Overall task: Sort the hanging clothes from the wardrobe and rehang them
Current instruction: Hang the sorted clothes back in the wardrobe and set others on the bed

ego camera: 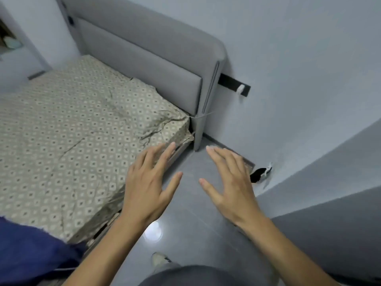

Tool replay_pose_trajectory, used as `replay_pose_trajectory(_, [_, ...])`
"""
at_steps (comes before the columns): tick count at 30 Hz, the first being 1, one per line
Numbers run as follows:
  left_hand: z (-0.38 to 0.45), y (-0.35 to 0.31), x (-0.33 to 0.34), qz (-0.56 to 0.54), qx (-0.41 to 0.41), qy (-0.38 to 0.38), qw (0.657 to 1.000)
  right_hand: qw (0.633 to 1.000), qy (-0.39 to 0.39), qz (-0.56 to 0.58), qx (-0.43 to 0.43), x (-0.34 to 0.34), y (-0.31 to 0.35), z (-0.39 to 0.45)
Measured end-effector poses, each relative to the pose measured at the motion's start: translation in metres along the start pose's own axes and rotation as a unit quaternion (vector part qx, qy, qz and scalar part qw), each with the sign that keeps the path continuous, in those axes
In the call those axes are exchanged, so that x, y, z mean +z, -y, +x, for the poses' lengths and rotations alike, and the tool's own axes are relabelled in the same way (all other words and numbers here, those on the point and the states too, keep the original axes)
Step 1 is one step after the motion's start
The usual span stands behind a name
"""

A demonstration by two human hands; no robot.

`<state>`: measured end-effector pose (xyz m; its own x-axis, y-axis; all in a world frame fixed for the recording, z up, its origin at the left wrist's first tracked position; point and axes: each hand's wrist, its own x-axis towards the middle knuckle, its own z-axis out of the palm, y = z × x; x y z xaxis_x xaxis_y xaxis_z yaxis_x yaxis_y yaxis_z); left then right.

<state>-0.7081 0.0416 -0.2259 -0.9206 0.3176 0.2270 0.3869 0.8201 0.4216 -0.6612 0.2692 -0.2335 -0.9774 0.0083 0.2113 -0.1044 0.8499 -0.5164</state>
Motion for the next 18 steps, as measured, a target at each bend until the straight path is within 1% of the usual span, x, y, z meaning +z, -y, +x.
replay_pose_trajectory(4, [-0.019,0.086,-0.047,0.029,-0.092,-0.053,0.994,0.994,0.055,0.034,-0.094,0.063,0.078,0.058])
replay_pose_trajectory(9, [-0.064,0.171,-0.1,0.07,-0.226,-0.114,0.965,0.968,0.116,0.071,-0.209,0.136,0.169,0.109])
replay_pose_trajectory(13, [-0.112,0.218,-0.134,0.109,-0.332,-0.155,0.924,0.934,0.176,0.097,-0.296,0.191,0.239,0.135])
replay_pose_trajectory(18, [-0.172,0.255,-0.169,0.147,-0.457,-0.201,0.854,0.875,0.247,0.144,-0.391,0.253,0.322,0.151])
